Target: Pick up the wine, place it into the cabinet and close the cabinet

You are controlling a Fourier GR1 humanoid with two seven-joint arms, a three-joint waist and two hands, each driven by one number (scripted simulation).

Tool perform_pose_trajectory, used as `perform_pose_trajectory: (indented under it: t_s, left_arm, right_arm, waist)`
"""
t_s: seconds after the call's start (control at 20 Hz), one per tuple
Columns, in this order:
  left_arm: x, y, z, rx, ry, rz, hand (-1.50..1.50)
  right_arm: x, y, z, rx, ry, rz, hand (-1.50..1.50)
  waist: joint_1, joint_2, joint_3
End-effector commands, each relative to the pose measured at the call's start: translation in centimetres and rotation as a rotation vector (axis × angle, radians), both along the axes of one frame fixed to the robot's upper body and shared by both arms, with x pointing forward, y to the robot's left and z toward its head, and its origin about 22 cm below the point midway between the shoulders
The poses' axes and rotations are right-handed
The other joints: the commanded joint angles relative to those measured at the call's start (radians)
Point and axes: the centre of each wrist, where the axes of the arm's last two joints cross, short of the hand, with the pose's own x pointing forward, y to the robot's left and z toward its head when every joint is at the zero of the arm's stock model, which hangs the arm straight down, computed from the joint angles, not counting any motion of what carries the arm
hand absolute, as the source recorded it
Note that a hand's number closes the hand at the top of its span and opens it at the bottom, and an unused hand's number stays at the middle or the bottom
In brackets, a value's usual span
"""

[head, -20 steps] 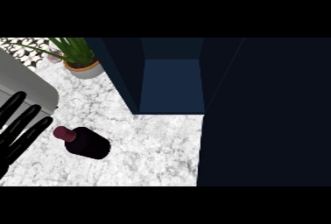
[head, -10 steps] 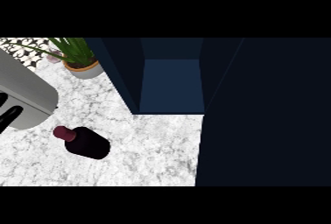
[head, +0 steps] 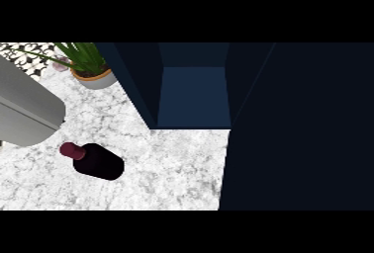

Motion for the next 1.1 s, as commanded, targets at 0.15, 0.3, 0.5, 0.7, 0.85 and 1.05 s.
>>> perform_pose_trajectory:
  t_s: [0.15, 0.3, 0.5, 0.7, 0.85, 1.05]
  left_arm:
    - [2.8, 3.0, -0.6, 0.015, 0.023, 0.059, -1.5]
    - [2.5, 3.2, -1.3, 0.032, 0.012, 0.067, -1.5]
    - [4.2, 3.7, -2.9, 0.047, 0.068, 0.089, -1.5]
    - [4.7, 4.8, -4.8, 0.058, 0.116, 0.066, -1.5]
    - [3.5, 6.1, -9.6, 0.039, 0.156, 0.054, -1.5]
    - [4.5, 4.1, -8.9, 0.083, 0.163, 0.026, -1.5]
  right_arm:
    - [-2.8, 0.3, 2.2, 0.012, -0.043, 0.007, -1.5]
    - [0.8, -1.1, 2.1, 0.02, -0.038, -0.011, -1.5]
    - [-2.7, -0.1, 2.0, 0.011, -0.036, 0.011, -1.5]
    - [-3.6, -0.9, 2.8, 0.003, -0.04, 0.026, -1.5]
    - [-1.7, -0.6, 2.3, 0.027, -0.045, -0.002, -1.5]
    - [-2.7, -0.2, 3.0, 0.022, -0.029, 0.008, -1.5]
  waist:
    - [-0.008, 0.001, 0.0]
    - [0.002, 0.002, 0.0]
    - [-0.007, 0.001, 0.0]
    - [-0.01, 0.0, 0.0]
    - [-0.002, 0.002, -0.001]
    - [0.0, 0.0, 0.0]
